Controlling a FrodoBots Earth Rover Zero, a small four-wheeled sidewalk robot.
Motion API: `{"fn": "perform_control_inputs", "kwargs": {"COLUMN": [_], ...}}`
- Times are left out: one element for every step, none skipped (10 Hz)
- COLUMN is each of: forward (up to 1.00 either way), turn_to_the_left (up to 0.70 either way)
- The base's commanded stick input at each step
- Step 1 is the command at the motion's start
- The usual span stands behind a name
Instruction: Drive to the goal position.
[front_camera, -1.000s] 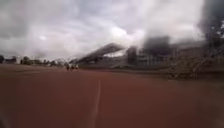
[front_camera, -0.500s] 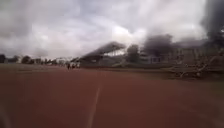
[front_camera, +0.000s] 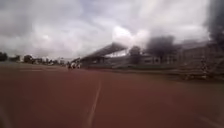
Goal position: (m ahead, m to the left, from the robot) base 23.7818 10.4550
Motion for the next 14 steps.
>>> {"fn": "perform_control_inputs", "kwargs": {"forward": [0.85, 0.85, 0.85, 0.85, 0.85, 0.85, 0.85, 0.85, 0.85, 0.85, 0.85, 0.85, 0.85, 0.85], "turn_to_the_left": [0.0, -0.13, -0.34, -0.34, -0.34, -0.34, -0.19, 0.0, 0.0, 0.0, 0.0, 0.0, 0.0, 0.0]}}
